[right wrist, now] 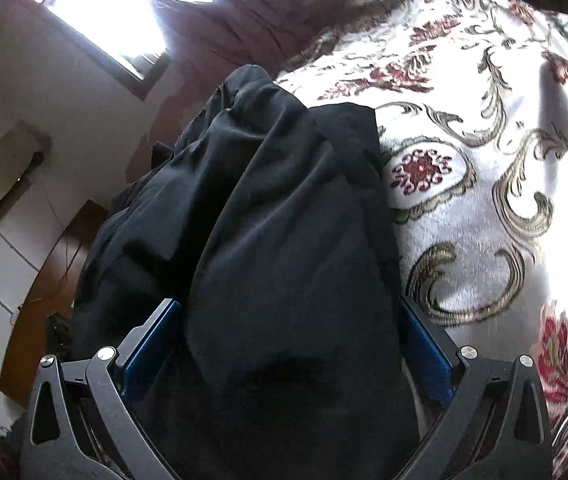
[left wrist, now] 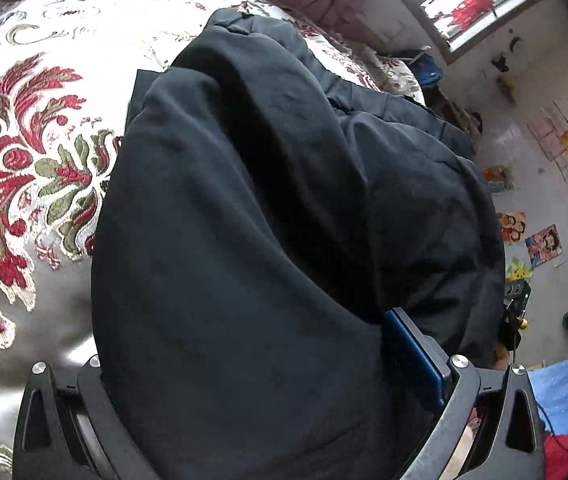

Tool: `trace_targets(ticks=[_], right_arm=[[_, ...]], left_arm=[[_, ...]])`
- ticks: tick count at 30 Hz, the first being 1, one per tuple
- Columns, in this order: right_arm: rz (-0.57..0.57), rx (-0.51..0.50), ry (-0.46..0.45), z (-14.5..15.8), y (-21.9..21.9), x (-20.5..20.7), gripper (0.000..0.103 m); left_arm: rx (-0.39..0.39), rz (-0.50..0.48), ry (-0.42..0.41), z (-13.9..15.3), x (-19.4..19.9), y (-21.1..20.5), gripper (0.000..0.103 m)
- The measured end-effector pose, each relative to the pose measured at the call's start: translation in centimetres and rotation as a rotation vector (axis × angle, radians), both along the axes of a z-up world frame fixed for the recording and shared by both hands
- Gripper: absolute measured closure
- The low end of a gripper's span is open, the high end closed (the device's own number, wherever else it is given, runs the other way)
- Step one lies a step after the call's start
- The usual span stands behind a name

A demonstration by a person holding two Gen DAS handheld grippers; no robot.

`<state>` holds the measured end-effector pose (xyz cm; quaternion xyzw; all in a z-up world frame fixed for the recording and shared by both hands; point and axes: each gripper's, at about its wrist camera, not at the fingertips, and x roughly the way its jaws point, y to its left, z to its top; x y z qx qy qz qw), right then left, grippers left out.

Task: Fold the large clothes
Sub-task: 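Close both tools on the jacket bundle edge and lift it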

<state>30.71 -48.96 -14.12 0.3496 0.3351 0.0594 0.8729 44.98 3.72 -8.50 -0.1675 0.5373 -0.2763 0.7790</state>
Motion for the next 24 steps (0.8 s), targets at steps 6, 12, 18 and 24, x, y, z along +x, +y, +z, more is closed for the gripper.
trace_targets(ticks=[6, 12, 18, 24], right_arm=[[0.000, -0.005, 0.087, 0.6, 1.1, -0.3, 0.011], [-0.011, -0.067, 0.142, 2.6, 1.9, -1.6, 0.046], [0.012, -0.275, 0.080, 7.3, 5.2, -3.2, 0.079], [0.071, -0.340, -0.120, 12.6, 9.3, -3.4, 0.082]], left_arm=[[0.039, 0.117, 0.030, 0.7, -0.7, -0.7, 0.027], [0.061, 0.207, 0.040, 2.5, -1.9, -0.8, 0.065], [0.109, 0.179, -0.016, 5.3, -3.1, -1.6, 0.079], [0.142, 0.187, -0.184, 10.7, -4.4, -1.8, 0.083]])
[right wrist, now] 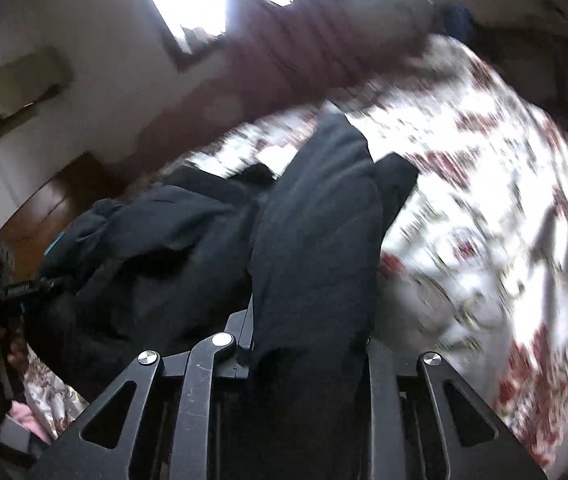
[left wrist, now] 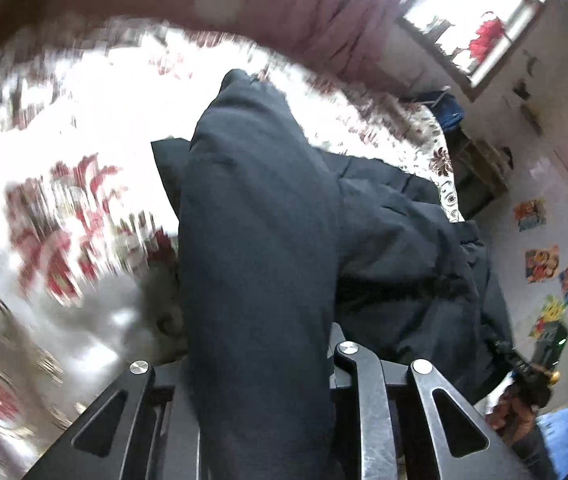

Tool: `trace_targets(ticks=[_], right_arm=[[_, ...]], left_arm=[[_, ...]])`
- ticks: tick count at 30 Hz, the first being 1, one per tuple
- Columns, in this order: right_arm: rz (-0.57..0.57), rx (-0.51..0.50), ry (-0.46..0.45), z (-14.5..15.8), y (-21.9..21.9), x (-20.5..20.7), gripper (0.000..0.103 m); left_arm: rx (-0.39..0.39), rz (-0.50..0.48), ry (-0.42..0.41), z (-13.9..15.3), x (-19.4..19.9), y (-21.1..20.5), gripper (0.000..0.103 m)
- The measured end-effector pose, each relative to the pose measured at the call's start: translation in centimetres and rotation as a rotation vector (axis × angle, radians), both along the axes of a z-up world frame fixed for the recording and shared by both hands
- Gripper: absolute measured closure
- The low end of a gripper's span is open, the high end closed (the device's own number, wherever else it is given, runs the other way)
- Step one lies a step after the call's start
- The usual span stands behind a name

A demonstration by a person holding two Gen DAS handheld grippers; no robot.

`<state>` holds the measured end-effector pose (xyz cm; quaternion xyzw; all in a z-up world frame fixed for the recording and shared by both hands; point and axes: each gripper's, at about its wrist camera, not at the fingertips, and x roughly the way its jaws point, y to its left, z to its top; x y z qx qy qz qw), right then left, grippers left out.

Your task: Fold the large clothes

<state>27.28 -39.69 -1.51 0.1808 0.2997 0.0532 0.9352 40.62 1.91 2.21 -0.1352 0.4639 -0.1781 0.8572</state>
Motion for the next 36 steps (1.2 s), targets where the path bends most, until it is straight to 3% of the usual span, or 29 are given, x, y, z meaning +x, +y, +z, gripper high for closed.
trace_targets(ticks=[9, 14, 18, 22, 26, 29, 32, 34, 36], right_arm=[[0.125, -0.053, -0.241, 4.3, 8.1, 2.5, 0.082], [0.170, -0.014, -0.248, 4.1, 11.3, 5.8, 0.082], [0.148, -0.043, -0.122, 0.4, 12.2, 10.2, 0.082], [0.100, -0.113, 0.055, -4.8, 11.9, 14.2, 0.082], [0.103, -0.154, 0.040, -5.1, 11.8, 15.6, 0.079], [0.070, -0.162, 0.063, -5.7, 12.0, 16.9, 0.069], [0.052, -0.126, 0.078, -6.7, 11.4, 17.0, 0.060], [0.036, -0.110, 0.071, -6.4, 11.1, 16.2, 0.057], [0.026, -0.114, 0.040, -5.6, 11.1, 14.8, 0.041]], left_arm=[[0.141, 0.008, -0.225, 8.2, -2.0, 3.1, 0.083], [0.174, 0.103, -0.281, 10.3, -2.7, 8.0, 0.083], [0.174, 0.198, -0.241, 8.3, -1.3, 11.4, 0.083], [0.152, 0.302, -0.129, 2.1, 1.2, 14.6, 0.082], [0.020, 0.383, -0.126, -0.8, 2.5, 16.9, 0.078], [0.057, 0.408, -0.129, -1.4, 4.5, 16.6, 0.072], [0.111, 0.455, -0.088, -2.6, 5.5, 16.5, 0.051], [0.081, 0.509, -0.051, -3.5, 5.8, 17.4, 0.038], [0.009, 0.553, -0.048, -3.4, 5.0, 18.2, 0.037]])
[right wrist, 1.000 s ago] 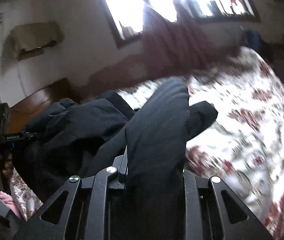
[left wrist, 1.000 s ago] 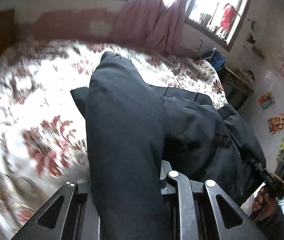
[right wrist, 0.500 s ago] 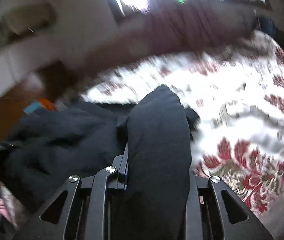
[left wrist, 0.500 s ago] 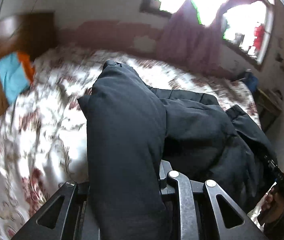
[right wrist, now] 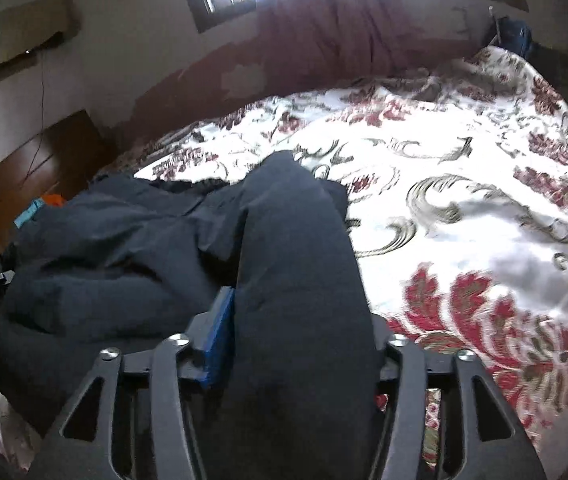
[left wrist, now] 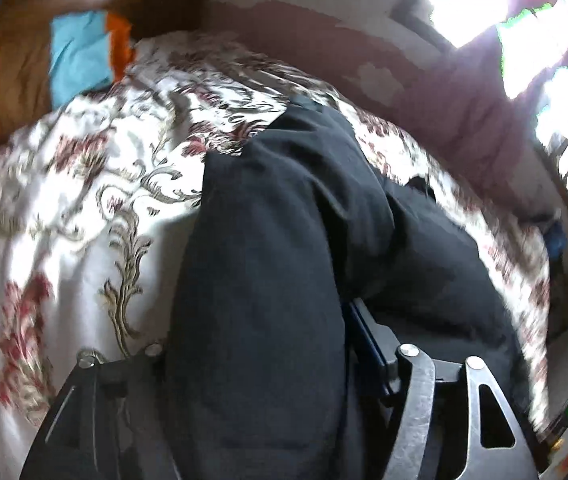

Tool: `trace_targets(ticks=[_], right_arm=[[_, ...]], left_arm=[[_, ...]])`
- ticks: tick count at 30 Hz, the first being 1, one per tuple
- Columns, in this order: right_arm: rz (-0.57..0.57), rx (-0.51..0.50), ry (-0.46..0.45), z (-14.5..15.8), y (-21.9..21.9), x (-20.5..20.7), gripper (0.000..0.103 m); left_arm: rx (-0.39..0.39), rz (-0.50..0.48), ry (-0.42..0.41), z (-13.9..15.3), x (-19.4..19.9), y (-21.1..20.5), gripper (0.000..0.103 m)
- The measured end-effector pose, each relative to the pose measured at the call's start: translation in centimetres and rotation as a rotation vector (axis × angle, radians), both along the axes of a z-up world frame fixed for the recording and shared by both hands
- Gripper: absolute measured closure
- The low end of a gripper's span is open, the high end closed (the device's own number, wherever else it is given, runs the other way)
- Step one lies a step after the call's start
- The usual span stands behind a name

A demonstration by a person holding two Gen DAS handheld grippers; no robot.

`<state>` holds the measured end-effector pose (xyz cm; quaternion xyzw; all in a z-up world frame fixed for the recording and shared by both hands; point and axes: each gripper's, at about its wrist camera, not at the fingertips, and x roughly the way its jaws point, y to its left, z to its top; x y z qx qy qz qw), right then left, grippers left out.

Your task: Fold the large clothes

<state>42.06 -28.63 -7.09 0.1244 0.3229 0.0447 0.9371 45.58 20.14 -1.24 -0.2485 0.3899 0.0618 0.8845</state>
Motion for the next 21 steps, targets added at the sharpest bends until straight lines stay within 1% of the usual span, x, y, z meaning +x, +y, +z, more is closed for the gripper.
trace_targets(ticks=[1, 2, 3, 5, 7, 8, 9, 10, 12, 13, 15, 17, 18, 19, 21], right_arm=[[-0.002, 0.003, -0.018, 0.3, -0.3, 0.2, 0.036], [-0.003, 0.009, -0.040, 0.9, -0.4, -0.2, 0.027], [-0.005, 0.016, -0.070, 1.9, -0.4, -0.9, 0.023], [0.004, 0.023, -0.106, 3.3, -0.2, -2.0, 0.019], [0.012, 0.014, -0.135, 4.7, 0.4, -2.8, 0.012], [0.016, 0.008, -0.151, 5.4, 0.6, -3.3, 0.006], [0.022, 0.005, -0.169, 6.2, 0.8, -4.2, 0.003], [0.030, 0.003, -0.191, 7.1, 1.0, -5.0, 0.002], [0.046, -0.001, -0.233, 8.7, 1.6, -6.6, 0.002], [0.052, -0.001, -0.245, 9.3, 1.8, -7.1, 0.002], [0.068, 0.002, -0.273, 10.7, 2.2, -8.5, 0.002], [0.083, 0.005, -0.288, 11.7, 2.4, -9.5, 0.002], [0.087, 0.003, -0.296, 12.3, 2.6, -10.1, 0.002], [0.092, -0.001, -0.309, 12.8, 2.7, -10.7, 0.002], [0.103, -0.012, -0.335, 13.7, 3.1, -11.9, 0.002]], left_arm=[[-0.016, 0.010, -0.006, 0.0, -0.2, 0.3, 0.037], [-0.023, 0.022, -0.010, 0.2, -0.6, 0.5, 0.037], [-0.026, 0.036, -0.018, 0.6, -1.2, 0.7, 0.037], [-0.024, 0.050, -0.029, 1.3, -2.1, 0.8, 0.035], [-0.007, 0.049, -0.041, 2.3, -2.9, 0.6, 0.017], [0.011, 0.047, -0.060, 3.1, -3.5, 0.3, 0.016], [0.024, 0.042, -0.073, 3.6, -3.8, 0.1, 0.016], [0.045, 0.028, -0.088, 4.4, -4.3, -0.5, 0.016], [0.076, 0.006, -0.099, 5.5, -5.1, -1.5, 0.012], [0.094, -0.003, -0.105, 6.1, -5.7, -2.2, 0.011], [0.129, -0.020, -0.114, 7.4, -6.8, -3.4, 0.007], [0.154, -0.051, -0.157, 8.6, -8.2, -4.7, 0.005], [0.165, -0.059, -0.174, 9.1, -8.7, -5.0, 0.001], [0.195, -0.069, -0.204, 9.9, -9.7, -6.0, 0.000], [0.231, -0.079, -0.233, 10.8, -10.8, -7.0, 0.000]])
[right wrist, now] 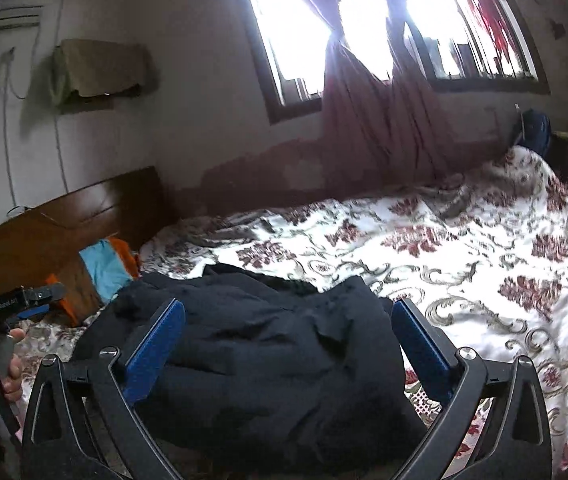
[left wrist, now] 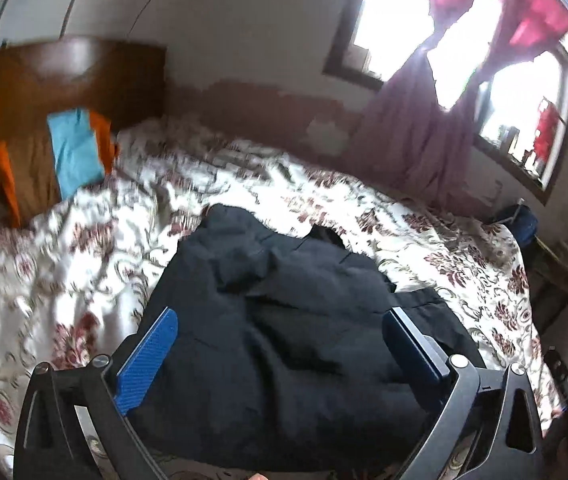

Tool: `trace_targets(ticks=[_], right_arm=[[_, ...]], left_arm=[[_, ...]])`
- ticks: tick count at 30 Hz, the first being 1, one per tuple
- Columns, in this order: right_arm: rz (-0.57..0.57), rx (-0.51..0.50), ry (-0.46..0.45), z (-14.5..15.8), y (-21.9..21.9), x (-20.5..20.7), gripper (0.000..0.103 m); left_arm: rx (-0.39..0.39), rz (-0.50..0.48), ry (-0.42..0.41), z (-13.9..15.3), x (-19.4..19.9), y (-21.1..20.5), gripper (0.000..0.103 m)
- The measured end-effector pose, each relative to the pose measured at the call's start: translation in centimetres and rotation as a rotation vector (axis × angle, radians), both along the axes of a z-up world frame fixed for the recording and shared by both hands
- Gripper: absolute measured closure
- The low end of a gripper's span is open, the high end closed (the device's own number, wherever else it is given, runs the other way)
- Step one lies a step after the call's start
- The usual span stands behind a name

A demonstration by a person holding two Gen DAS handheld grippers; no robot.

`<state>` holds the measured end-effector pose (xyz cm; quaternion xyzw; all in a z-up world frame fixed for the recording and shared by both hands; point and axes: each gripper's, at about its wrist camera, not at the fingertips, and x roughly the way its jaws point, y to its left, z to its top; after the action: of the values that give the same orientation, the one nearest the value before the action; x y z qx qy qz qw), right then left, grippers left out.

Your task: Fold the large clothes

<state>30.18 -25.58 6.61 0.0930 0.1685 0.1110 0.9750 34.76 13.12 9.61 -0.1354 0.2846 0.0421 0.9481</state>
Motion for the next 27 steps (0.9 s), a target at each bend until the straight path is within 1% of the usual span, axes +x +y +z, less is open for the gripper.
trace_targets(ticks=[2, 4, 10, 15, 17, 21, 22, 24, 27], right_arm=[[0.006, -0.011, -0.026, 0.9, 0.2, -1.3, 0.002], [0.018, -0.012, -0.049, 1.7, 0.4, -2.6, 0.002], [0.038, -0.050, -0.107, 3.6, 1.2, -6.9, 0.002], [0.046, -0.059, -0.144, 3.9, 1.8, -10.8, 0.002], [0.046, -0.061, -0.158, 3.6, 2.0, -12.5, 0.002], [0.034, -0.070, -0.164, 2.0, 2.7, -16.0, 0.002], [0.030, -0.075, -0.160, 1.7, 2.8, -16.8, 0.002], [0.018, -0.082, -0.151, 0.9, 3.1, -18.3, 0.002], [0.023, -0.118, -0.130, -0.3, 3.2, -20.3, 0.002]], left_arm=[[0.037, -0.020, -0.031, 1.1, -1.6, -1.4, 0.000], [0.056, -0.037, -0.057, 2.0, -3.0, -2.5, 0.000], [0.073, -0.061, -0.120, 4.4, -7.3, -5.0, 0.000], [0.081, -0.082, -0.145, 5.3, -11.1, -6.4, 0.000], [0.105, -0.085, -0.161, 5.3, -12.5, -7.1, 0.000], [0.219, -0.082, -0.202, 5.0, -16.1, -9.1, 0.000], [0.237, -0.087, -0.205, 5.0, -16.8, -9.6, 0.000], [0.261, -0.090, -0.210, 4.6, -18.5, -10.4, 0.000], [0.251, -0.084, -0.227, 4.0, -20.6, -10.8, 0.000]])
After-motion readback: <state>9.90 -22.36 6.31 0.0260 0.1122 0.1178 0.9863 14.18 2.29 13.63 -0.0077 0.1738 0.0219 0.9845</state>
